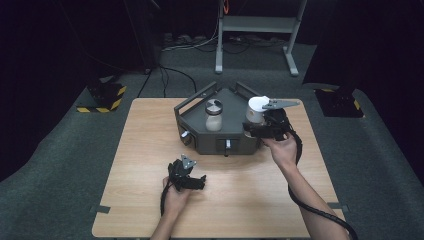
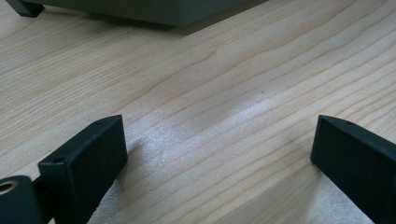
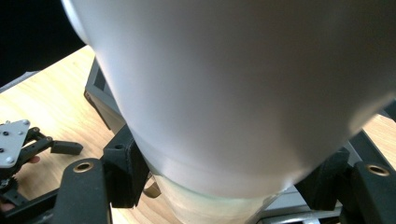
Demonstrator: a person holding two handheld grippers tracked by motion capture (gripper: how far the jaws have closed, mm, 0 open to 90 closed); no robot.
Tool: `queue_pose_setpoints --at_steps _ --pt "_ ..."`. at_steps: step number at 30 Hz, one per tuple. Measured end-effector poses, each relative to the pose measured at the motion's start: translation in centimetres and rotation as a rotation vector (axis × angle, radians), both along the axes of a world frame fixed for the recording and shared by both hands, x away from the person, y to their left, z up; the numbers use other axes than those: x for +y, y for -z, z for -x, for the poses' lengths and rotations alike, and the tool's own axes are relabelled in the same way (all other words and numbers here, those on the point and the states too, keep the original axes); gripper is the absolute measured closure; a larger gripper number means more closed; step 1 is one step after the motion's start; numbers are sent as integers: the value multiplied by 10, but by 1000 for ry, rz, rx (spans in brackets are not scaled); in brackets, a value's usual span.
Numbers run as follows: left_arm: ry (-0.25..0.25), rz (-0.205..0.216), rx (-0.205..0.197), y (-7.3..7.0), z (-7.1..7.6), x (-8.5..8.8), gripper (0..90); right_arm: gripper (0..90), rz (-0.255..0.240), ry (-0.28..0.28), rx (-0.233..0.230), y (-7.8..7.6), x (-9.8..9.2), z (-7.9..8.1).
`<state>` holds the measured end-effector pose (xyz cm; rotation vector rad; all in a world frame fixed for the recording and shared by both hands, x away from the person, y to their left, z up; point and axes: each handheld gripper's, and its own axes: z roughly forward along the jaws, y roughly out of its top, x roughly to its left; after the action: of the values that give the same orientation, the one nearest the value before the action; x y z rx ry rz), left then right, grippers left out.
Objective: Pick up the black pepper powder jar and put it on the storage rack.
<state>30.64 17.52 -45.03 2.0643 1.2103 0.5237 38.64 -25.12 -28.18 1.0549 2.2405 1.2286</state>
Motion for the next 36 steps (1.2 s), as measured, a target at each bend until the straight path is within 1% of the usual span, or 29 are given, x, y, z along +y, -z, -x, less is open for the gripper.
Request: queue_pose_setpoints --at_steps 21,36 --pt "1 0 1 0 0 0 37 306 20 47 12 -1 19 -21" --pt "1 0 0 0 0 0 37 306 32 77 31 7 29 -32"
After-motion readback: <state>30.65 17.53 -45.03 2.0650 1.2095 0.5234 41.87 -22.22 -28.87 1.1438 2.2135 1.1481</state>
